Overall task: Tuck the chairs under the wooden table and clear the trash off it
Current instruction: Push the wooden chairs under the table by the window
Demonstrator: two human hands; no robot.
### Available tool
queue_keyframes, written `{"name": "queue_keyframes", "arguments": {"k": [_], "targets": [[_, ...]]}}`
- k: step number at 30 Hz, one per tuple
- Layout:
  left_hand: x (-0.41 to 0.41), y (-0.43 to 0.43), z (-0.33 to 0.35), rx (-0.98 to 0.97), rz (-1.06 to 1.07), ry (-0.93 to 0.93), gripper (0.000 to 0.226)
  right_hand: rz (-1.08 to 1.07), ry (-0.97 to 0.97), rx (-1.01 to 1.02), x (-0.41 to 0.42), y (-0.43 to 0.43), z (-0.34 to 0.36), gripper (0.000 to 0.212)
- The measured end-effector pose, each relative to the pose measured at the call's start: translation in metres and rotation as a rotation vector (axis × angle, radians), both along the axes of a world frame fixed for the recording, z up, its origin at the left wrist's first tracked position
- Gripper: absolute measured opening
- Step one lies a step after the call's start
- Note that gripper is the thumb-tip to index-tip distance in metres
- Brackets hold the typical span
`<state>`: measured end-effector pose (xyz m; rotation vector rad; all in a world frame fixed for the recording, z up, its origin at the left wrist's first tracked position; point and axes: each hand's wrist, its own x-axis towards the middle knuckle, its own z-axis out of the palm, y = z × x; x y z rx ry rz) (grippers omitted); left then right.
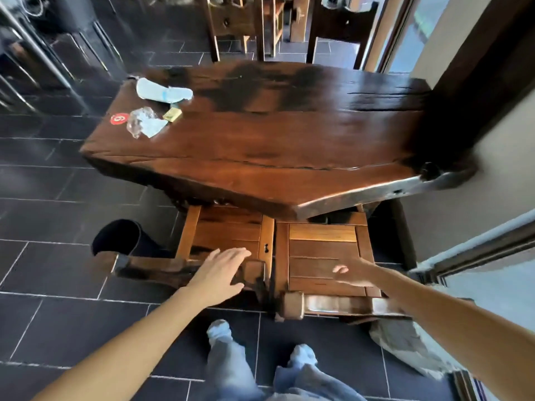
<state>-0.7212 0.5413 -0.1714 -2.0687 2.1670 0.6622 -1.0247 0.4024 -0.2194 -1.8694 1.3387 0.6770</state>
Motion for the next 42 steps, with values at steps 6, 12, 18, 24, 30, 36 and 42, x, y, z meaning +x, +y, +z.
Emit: {"name": "queue_keyframes", "arguments": {"k": [6, 12, 18, 24, 30, 36, 42], "targets": [[0.158, 0.017, -0.006, 0.142, 0.253, -0.269, 0.075, 0.063, -0.269, 0.17, 0.152, 0.022, 0.014, 0.082], [0.268, 0.031, -0.028, 0.444, 0.283, -0.424, 0.087, 0.375, 0.156, -0.078, 0.241, 0.047, 0.002, 0.104], [0.275, 0.006, -0.043, 0.514, 0.195, -0.313, 0.094, 0.333, 0.525, -0.121, 0.272, 0.061, -0.008, 0.063], [0.28, 0.002, -0.044, 0.564, 0.211, -0.185, 0.066, 0.285, 0.513, -0.21, 0.272, 0.07, -0.006, 0.047], [0.276, 0.017, -0.039, 0.547, 0.296, -0.16, 0.063, 0.26, 0.504, -0.193, 0.27, 0.083, 0.0, 0.047], [0.266, 0.043, -0.04, 0.568, 0.313, -0.151, 0.065, 0.266, 0.503, -0.209, 0.26, 0.107, -0.003, 0.045], [0.263, 0.062, -0.038, 0.571, 0.319, -0.152, 0.066, 0.258, 0.488, -0.204, 0.256, 0.127, -0.004, 0.056]]}}
